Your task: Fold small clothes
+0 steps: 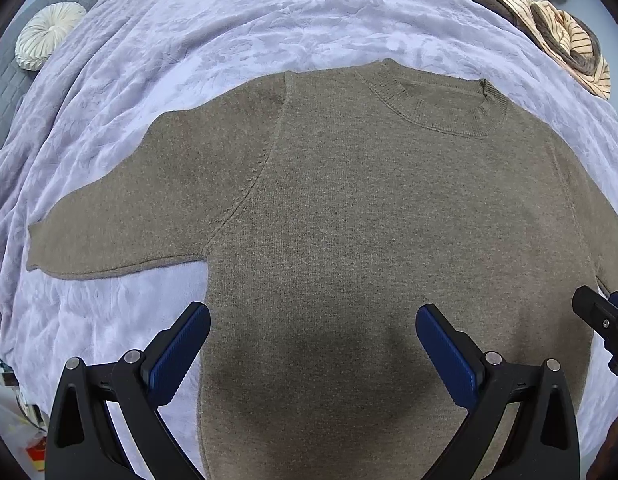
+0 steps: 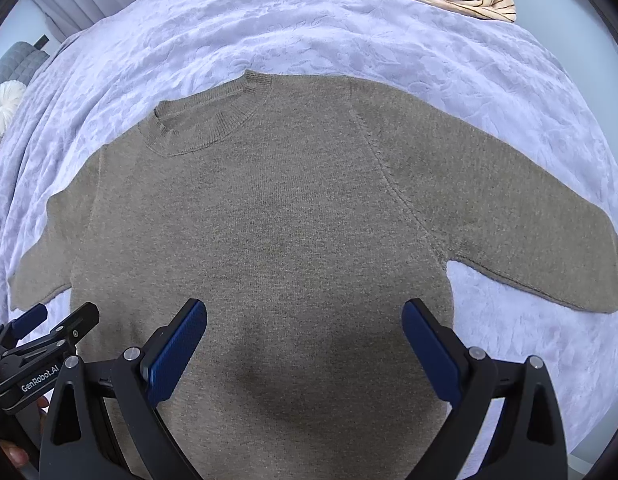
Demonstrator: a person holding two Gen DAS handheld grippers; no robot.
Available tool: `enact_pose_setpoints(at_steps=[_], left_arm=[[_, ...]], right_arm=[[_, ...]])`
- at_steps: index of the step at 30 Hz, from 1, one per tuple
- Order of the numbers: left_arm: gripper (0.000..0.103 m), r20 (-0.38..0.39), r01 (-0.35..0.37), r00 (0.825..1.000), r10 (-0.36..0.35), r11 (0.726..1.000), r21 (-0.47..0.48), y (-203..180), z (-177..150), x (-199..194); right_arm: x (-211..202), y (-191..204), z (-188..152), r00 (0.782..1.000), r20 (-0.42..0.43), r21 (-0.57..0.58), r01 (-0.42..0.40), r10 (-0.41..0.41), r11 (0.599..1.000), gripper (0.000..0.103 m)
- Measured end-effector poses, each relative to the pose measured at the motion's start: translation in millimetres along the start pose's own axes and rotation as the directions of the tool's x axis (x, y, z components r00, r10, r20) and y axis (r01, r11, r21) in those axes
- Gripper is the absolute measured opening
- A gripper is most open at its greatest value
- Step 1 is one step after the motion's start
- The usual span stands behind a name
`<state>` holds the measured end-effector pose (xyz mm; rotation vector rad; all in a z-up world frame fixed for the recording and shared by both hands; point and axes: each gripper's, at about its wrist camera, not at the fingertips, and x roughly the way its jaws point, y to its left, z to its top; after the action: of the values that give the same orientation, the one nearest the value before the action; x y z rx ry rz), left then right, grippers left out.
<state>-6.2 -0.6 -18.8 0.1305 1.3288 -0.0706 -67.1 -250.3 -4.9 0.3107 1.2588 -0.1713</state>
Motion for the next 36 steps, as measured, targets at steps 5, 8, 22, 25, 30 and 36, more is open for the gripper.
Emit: enact_pose_setpoints(at_steps=[5,8,22,25,30,36], left_arm=[[0.103,-0.007,0.000,1.000,0.000,1.000,-0.002,1.4,0.8,0.8],[0.103,-0.010,-0.002,1.000,0.002,1.000,-0.004,1.3,0.6,1.8],[0.103,-0.014,-0.009,1.000,0.009,1.000,-0.001,1.2,-0.8,4.8],[0.103,-0.016,-0.009,1.000,0.009,1.000,-0.002,2.3,-1.2,5.7],[0.103,-0.017,-0.009,1.000,0.009,1.000,-0.001,2.8,-1.7,6.1],[0.103,-0.019,-0.009,1.000,0.009,1.000,-0.001,3.0,-1.2,7.1]], right_arm=[[1.2,2.6,0.1,1.000,-0.002,-0.005,0.005,-0.005,1.000,0.099],[1.4,4.1,0.8,1.000,-0.004,-0.004,0.007,-0.007,1.000,0.099],[3.8,4.5,1.3,1.000,-0.008,-0.010,0.009,-0.009,1.000,0.099],[4.6,4.9,1.6,1.000,-0.009,-0.009,0.010,-0.010,1.000,0.099],[5.1,4.1,2.0,1.000,-0.010,-0.010,0.010,-0.010,1.000,0.099],[6.0,3.9,2.8,1.000,-0.012,-0.010,0.010,-0.010,1.000,0.099]])
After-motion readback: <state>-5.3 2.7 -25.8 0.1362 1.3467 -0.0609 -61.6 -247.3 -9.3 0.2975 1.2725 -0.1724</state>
